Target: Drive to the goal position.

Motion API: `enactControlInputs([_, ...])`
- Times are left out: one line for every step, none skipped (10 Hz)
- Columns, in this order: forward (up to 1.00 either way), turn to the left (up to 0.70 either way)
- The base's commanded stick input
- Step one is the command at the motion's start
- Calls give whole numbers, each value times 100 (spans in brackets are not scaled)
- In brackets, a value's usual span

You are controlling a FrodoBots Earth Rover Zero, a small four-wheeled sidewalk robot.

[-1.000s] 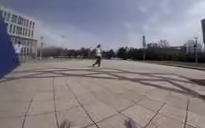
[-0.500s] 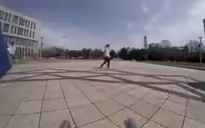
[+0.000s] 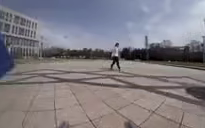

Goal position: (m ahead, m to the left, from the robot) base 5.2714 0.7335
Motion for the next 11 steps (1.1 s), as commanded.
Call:
enactControlInputs([85, 0])
enactControlInputs([85, 0])
enactControlInputs([85, 0])
enactControlInputs([85, 0])
enactControlInputs([85, 0])
enactControlInputs([85, 0])
enactControlInputs([85, 0])
enactControlInputs([85, 0])
enactControlInputs([85, 0])
enactControlInputs([85, 0])
enactControlInputs([85, 0])
